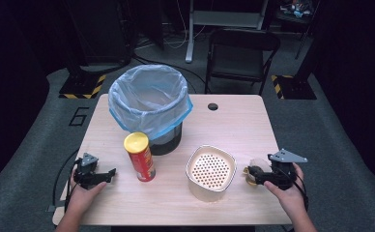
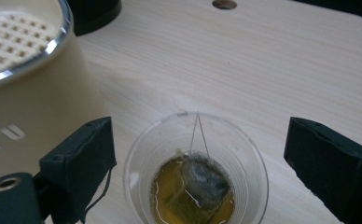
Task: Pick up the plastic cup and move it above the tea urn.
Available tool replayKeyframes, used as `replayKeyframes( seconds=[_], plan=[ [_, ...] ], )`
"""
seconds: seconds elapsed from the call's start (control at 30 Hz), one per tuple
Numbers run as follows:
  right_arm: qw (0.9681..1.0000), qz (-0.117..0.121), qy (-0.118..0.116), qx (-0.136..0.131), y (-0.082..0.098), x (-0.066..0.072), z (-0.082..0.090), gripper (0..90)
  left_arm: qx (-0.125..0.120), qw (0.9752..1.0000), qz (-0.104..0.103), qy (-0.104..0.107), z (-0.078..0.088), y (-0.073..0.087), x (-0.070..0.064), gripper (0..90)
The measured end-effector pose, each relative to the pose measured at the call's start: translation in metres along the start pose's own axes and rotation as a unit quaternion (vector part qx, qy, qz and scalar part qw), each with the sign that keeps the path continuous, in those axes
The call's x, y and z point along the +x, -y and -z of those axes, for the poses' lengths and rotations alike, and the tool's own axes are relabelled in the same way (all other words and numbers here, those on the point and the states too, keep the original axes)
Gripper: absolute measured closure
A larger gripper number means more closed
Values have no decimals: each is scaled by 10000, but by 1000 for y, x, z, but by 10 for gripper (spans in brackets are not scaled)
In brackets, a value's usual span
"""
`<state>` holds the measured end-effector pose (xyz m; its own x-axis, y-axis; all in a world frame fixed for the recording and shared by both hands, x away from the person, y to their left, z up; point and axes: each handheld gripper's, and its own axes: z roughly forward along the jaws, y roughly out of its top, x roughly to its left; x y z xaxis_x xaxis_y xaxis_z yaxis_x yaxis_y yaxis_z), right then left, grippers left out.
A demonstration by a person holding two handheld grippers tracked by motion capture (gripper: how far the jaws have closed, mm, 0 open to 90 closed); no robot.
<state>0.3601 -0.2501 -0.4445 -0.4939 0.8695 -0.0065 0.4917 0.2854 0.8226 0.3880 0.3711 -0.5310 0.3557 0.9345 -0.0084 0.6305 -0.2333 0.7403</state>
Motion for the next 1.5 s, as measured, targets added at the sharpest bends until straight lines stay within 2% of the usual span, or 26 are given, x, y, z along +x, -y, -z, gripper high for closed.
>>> replayKeyframes(
  seconds=[0.17,0.33,0.4,0.5,0.53,0.67,0.83,0.9,1.03,1.17,1.3,1.4,1.47,1.5],
  plan=[
    [9998,14,83,195,10,1,-10,85,-1,10000,2,0,0,0,0,115],
    [9990,66,225,378,21,4,-25,144,-4,10000,5,-1,0,0,0,115],
    [9989,5,263,384,24,4,-28,167,-3,10000,2,0,0,0,0,116],
    [9989,-57,229,413,25,1,-28,212,0,10000,1,0,0,0,0,116],
    [9991,-118,142,373,25,0,-28,263,0,10000,-1,0,0,0,0,116],
    [9994,-57,65,340,26,0,-27,294,-1,10000,2,0,0,0,0,115],
    [9994,103,40,328,25,-1,-26,316,-9,10000,7,-5,0,0,0,115],
    [9988,302,-52,389,20,-2,-27,325,-8,10000,7,-1,0,0,0,115],
    [9972,647,-272,257,7,-2,-25,327,-1,10000,2,1,0,0,0,116],
    [9915,1219,-460,24,-11,-5,-25,331,-8,10000,4,-4,0,0,0,116],
    [9867,1459,-677,-241,-33,-10,-25,337,-4,10000,2,0,0,0,0,116],
    [9783,1904,-665,-478,-57,-6,-23,342,-7,10000,4,-3,0,0,0,116],
    [9726,2152,-701,-527,-70,-2,-23,344,-8,10000,3,-3,0,0,0,116],
    [9710,2214,-718,-548,-75,0,-24,344,-7,10000,3,-3,0,0,0,115]
  ],
)
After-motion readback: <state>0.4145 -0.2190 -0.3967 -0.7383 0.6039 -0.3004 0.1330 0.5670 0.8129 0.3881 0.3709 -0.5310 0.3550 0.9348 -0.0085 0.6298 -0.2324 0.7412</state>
